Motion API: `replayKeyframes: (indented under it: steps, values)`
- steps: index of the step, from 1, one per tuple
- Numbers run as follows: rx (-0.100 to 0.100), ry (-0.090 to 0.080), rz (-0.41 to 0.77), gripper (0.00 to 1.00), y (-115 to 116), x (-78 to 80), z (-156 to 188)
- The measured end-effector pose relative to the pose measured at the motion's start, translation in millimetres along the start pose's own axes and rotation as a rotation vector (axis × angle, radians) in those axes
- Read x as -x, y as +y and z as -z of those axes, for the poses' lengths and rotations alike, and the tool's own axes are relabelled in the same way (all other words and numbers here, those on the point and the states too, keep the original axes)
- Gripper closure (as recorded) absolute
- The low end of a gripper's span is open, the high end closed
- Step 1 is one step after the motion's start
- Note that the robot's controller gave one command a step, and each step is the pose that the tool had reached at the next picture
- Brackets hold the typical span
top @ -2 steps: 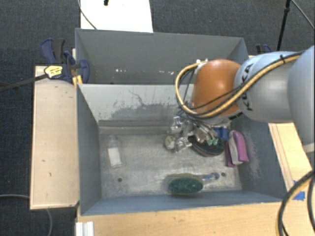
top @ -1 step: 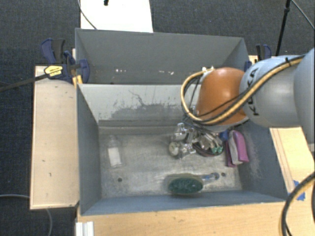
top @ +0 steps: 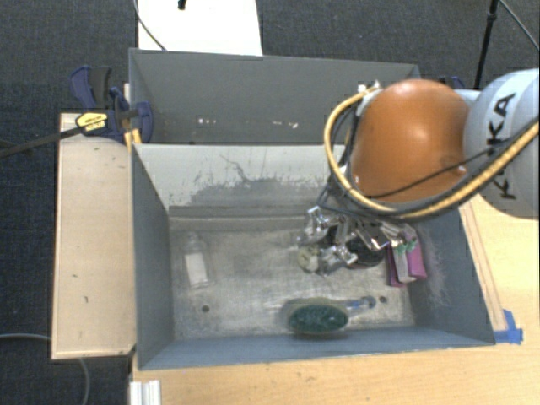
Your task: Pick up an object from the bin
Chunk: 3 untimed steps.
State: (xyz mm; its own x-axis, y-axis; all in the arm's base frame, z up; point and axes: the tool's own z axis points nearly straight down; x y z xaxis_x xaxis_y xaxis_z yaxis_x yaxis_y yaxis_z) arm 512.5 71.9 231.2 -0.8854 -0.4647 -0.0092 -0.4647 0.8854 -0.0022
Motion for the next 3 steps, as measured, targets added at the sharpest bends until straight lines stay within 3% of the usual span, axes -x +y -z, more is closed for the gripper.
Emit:
replayKeyframes:
  steps: [1, 2, 3]
  values:
    - [0.003, 0.005, 0.337, 1.0, 25.1, -8.4, -131.0]
    - [-0.004, -0.026, 0.314, 1.0, 9.7, -2.7, -149.3]
    - [-0.002, -0.001, 0.316, 1.0, -20.9, -3.4, -11.5]
